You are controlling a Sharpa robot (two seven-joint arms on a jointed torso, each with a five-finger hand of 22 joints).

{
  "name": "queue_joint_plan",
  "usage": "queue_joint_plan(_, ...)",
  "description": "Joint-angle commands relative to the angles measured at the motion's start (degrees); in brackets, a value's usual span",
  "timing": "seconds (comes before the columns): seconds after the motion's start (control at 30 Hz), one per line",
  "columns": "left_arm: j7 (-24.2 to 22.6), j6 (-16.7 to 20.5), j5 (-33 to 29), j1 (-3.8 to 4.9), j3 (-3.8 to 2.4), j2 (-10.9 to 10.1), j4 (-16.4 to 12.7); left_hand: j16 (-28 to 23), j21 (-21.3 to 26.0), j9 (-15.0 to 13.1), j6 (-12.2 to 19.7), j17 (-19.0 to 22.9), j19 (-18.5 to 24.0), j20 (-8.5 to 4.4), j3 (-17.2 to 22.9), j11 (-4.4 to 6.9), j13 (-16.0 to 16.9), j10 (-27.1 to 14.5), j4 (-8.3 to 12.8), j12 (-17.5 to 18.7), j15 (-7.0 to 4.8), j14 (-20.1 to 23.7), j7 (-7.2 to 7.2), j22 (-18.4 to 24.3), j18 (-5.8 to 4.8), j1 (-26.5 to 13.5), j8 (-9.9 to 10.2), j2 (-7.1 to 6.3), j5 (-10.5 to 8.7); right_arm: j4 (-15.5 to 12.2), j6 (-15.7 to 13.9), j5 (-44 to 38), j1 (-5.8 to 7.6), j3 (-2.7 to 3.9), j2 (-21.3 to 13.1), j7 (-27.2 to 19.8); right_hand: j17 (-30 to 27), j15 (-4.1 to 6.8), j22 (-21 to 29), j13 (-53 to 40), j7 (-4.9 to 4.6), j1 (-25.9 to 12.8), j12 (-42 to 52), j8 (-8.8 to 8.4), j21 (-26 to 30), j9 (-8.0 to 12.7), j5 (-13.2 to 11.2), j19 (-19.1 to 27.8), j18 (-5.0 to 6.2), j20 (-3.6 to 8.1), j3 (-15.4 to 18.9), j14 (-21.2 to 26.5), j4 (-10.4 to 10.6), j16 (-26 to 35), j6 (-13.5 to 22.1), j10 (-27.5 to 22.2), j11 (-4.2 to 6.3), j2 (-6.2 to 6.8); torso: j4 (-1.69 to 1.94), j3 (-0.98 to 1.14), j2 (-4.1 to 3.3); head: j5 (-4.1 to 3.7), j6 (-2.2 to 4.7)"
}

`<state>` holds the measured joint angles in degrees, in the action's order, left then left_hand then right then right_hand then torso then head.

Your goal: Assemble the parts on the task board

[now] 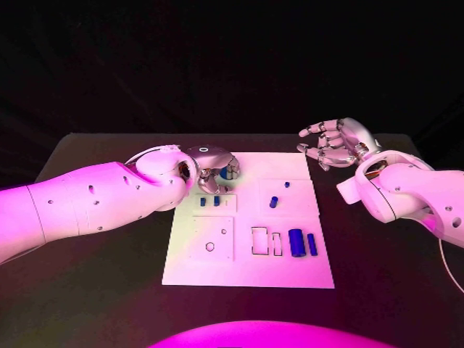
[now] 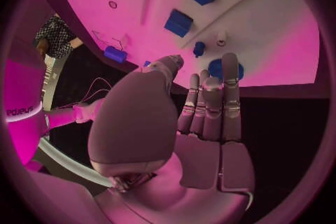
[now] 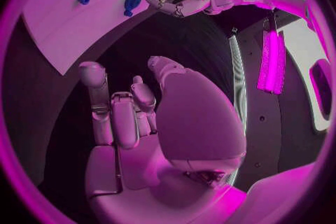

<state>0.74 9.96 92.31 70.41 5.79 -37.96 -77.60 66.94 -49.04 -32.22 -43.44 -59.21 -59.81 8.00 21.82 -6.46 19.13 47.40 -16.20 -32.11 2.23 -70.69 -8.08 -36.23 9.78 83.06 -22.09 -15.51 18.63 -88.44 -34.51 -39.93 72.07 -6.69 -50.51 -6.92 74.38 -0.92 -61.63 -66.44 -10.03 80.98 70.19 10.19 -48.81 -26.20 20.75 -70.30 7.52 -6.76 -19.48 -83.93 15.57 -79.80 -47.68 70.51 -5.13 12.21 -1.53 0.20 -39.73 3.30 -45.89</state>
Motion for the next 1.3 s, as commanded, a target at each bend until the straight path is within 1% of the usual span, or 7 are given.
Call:
queue_joint_plan(0.03, 1.3, -3.9, 1.4, -0.02, -0.01, 0.2, 0.1, 0.9, -0.9, 0.3, -0.8, -0.5, -0.6, -0.07, -0.5, 0.12, -0.2, -0.1, -0.1, 0.2, 0.01, -0.7, 0.08, -1.0, 0.44, 0.9, 0.4, 0.09, 0.07, -0.1, 0.0, -0.1, -0.03, 0.02, 0.0, -0.7, 0.0, 0.25, 0.0, 0.0, -0.09, 0.0, -0.3, 0.29, 0.4, -0.1, 0.3, 0.4, 0.82, 0.16, -0.3, -1.1, -0.1, 0.3, 0.4, -0.4, 0.06, 0.05, 0.04, -0.01, 0.02, -0.09, -0.11)
queue_joint_plan(0.33, 1.7, -5.4, 1.4, -0.02, -0.02, 0.3, 0.4, 1.9, -2.0, 0.8, -1.5, -1.0, -1.1, -0.02, -0.9, 0.24, -0.3, 0.6, -0.2, -0.1, -0.04, -1.1, 0.0, -2.3, 0.28, 0.9, 0.7, 0.22, 0.08, -0.1, 0.0, -0.1, -0.04, 0.02, 0.0, -0.7, 0.1, 0.25, 0.0, 0.0, -0.09, 0.1, -0.3, 0.35, 0.3, -0.1, 0.3, 0.3, 0.81, 0.16, -0.4, -1.1, -0.2, 0.3, 0.4, -0.4, 0.06, 0.04, 0.09, -0.01, 0.02, -0.09, -0.21)
queue_joint_plan(0.57, 2.0, -5.6, 1.4, -0.06, -0.02, 0.7, 0.9, 2.9, -3.2, 1.4, -2.4, -1.5, -1.6, -0.05, -0.9, 0.38, -0.4, 1.0, -0.2, -0.4, -0.15, -1.5, -0.33, -3.6, 0.13, 1.3, 1.0, 0.51, 0.17, -0.2, 0.0, -0.1, -0.04, 0.02, 0.0, -0.7, 0.1, 0.25, 0.0, 0.0, -0.09, 0.1, -0.3, 0.35, 0.3, -0.1, 0.3, 0.3, 0.81, 0.16, -0.4, -1.1, -0.2, 0.3, 0.4, -0.4, 0.06, 0.04, 0.08, -0.03, -0.01, -0.05, -0.25)
queue_joint_plan(0.7, 2.0, -5.2, 1.4, -0.17, -0.02, 0.9, 1.2, 3.6, -4.0, 1.9, -3.0, -1.7, -1.8, -0.11, -0.4, 0.44, -0.6, 1.3, 0.0, -0.4, -0.23, -1.7, -0.22, -4.5, 0.04, 2.1, 1.3, 0.93, 0.22, -0.2, 0.0, -0.1, -0.05, 0.02, 0.1, -0.7, 0.1, 0.25, 0.0, 0.0, -0.09, 0.1, -0.3, 0.35, 0.3, -0.1, 0.3, 0.3, 0.81, 0.16, -0.4, -1.1, -0.2, 0.3, 0.4, -0.4, 0.06, 0.04, 0.02, -0.03, -0.02, -0.05, -0.26)
queue_joint_plan(0.9, 1.7, -4.9, 1.1, -0.28, -0.02, 1.2, 1.6, 4.7, -5.6, 2.5, -4.1, -2.3, -2.4, -0.23, 0.8, 0.59, -1.0, 2.0, 0.2, -0.4, -0.36, -2.1, -0.16, -6.2, -0.17, 3.2, 1.7, 1.5, 0.17, -0.2, 0.0, -0.2, -0.05, 0.02, 0.1, -0.7, 0.1, 0.25, 0.0, 0.0, -0.09, 0.1, -0.3, 0.35, 0.3, -0.1, 0.3, 0.3, 0.81, 0.16, -0.4, -1.1, -0.2, 0.3, 0.4, -0.4, 0.06, 0.04, 0.02, 0.02, 0.01, -0.09, -0.42)
queue_joint_plan(1.0, 1.5, -5.0, 0.9, -0.3, -0.02, 1.4, 1.7, 5.4, -6.6, 2.8, -4.8, -2.7, -2.8, -0.32, 1.5, 0.73, -1.3, 2.6, 0.3, -0.4, -0.46, -2.5, -0.02, -7.4, -0.33, 3.8, 1.9, 1.65, 0.19, -0.3, 0.0, -0.2, -0.05, 0.02, 0.1, -0.7, 0.1, 0.25, 0.0, 0.0, -0.09, 0.1, -0.3, 0.35, 0.3, -0.1, 0.3, 0.3, 0.81, 0.16, -0.4, -1.1, -0.2, 0.3, 0.4, -0.4, 0.06, 0.04, 0.04, 0.02, 0.01, -0.13, -0.5)
queue_joint_plan(1.3, 1.6, -5.3, 0.6, -0.54, -0.02, 1.7, 2.3, 6.5, -8.1, 3.3, -5.7, -3.4, -3.3, -0.49, 2.5, 1.0, -1.7, 3.6, 0.4, -0.3, -0.67, -3.1, 0.19, -9.1, -0.54, 4.2, 2.2, 1.72, 0.15, -0.3, 0.0, -0.2, -0.05, 0.02, 0.1, -0.7, 0.1, 0.25, 0.0, 0.0, -0.09, 0.1, -0.3, 0.35, 0.3, -0.1, 0.3, 0.3, 0.81, 0.16, -0.4, -1.1, -0.2, 0.3, 0.4, -0.4, 0.06, 0.04, 0.05, 0.01, 0.02, -0.15, -0.57)
